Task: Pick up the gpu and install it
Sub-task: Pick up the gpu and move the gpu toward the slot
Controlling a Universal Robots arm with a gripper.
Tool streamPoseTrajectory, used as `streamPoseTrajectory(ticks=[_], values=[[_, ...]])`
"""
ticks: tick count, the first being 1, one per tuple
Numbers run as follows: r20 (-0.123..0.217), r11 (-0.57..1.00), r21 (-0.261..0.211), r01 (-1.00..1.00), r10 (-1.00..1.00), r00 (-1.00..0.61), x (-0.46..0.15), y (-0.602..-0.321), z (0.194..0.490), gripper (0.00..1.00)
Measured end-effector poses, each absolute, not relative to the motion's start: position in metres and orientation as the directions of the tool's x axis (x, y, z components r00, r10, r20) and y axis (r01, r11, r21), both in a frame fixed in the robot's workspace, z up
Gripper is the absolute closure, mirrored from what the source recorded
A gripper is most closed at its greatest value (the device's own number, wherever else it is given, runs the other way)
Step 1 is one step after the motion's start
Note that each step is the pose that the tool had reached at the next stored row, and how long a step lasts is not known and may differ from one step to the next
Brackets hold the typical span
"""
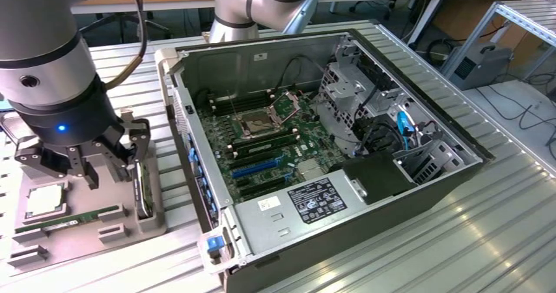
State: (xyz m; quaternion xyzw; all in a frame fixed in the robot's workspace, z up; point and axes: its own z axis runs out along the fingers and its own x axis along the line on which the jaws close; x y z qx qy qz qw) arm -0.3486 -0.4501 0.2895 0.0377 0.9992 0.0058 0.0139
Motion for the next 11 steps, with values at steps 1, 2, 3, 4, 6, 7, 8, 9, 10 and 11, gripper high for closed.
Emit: streamPoseTrajectory(ticks=[1,2,3,4,6,7,8,9,10,11], values=[[-0.027,0.997,0.013,0.075,0.076,-0.997,-0.3484,-0.4499,0.2894,0.52],[-0.027,0.997,0.012,0.075,0.075,-0.997,-0.3481,-0.4498,0.2893,0.52],[-0.027,0.997,0.012,0.075,0.075,-0.997,-0.3479,-0.4497,0.2892,0.52],[-0.027,0.997,0.012,0.075,0.075,-0.997,-0.3477,-0.4496,0.2891,0.52],[-0.028,0.997,0.012,0.075,0.075,-0.997,-0.3473,-0.4494,0.2888,0.52],[-0.027,0.997,0.011,0.075,0.075,-0.997,-0.3472,-0.4493,0.2888,0.52],[-0.027,0.997,0.011,0.075,0.075,-0.997,-0.3472,-0.4493,0.2887,0.52],[-0.027,0.997,0.011,0.075,0.075,-0.997,-0.3472,-0.4493,0.2885,0.52],[-0.027,0.997,0.011,0.075,0.075,-0.997,-0.3471,-0.4493,0.2883,0.52],[-0.027,0.997,0.011,0.075,0.075,-0.997,-0.3471,-0.4493,0.2880,0.52]])
